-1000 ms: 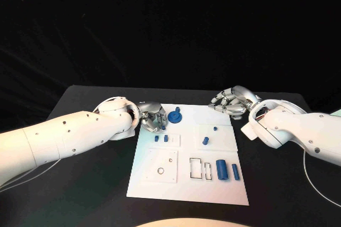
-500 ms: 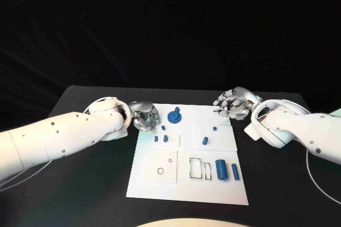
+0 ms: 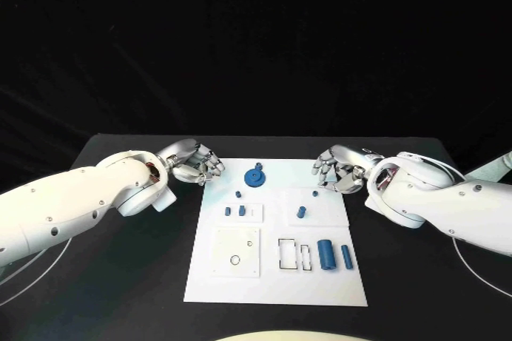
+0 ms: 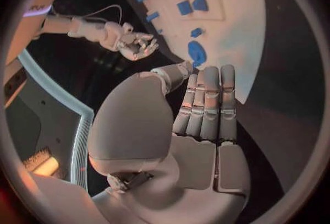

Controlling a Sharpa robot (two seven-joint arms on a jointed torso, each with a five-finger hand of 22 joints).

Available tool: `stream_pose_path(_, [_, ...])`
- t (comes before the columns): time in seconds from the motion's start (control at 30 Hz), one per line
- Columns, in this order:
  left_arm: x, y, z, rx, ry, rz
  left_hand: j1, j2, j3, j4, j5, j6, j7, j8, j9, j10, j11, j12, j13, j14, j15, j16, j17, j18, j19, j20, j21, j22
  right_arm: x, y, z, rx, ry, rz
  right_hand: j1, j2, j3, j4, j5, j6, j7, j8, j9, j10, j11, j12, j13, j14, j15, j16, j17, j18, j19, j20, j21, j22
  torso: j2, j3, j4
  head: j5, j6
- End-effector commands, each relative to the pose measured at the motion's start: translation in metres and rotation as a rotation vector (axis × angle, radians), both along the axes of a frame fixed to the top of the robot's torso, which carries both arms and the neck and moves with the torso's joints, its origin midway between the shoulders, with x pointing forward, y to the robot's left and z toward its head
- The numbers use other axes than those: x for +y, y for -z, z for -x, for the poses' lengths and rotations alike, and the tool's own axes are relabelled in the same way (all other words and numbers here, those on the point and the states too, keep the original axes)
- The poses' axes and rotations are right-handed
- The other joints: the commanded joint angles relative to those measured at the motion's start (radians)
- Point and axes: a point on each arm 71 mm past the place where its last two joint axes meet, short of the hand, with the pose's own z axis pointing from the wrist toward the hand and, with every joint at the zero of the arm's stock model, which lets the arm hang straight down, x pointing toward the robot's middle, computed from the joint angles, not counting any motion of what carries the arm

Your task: Assemble the parts on the task board

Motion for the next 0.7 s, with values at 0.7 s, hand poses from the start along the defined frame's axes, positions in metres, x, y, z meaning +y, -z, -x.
stream_pose_path(0.7, [0.009, -0.022, 0.008, 0.011, -0.093, 0.529, 0.022, 0.024, -0.004, -0.027, 0.004, -0.001, 0.014, -0.010, 0.002, 0.010, 0.000, 0.001, -0.001, -0.006, -0.002, -0.031, -0.019, 0.012, -0.010, -0.003, -0.002, -0.001, 0.018, 0.027, 0.015, -0.082, -0.118, 0.221, -0.024, -0.009, 0.052, -0.024, 0.011, 0.046, 0.004, -0.013, 0.000, 0.065, 0.002, -0.057, -0.067, 0.043, 0.000, -0.005, -0.007, -0.005, 0.017, 0.000, 0.020, 0.139, 0.001, -0.0029, 0.0008, -0.019, -0.001])
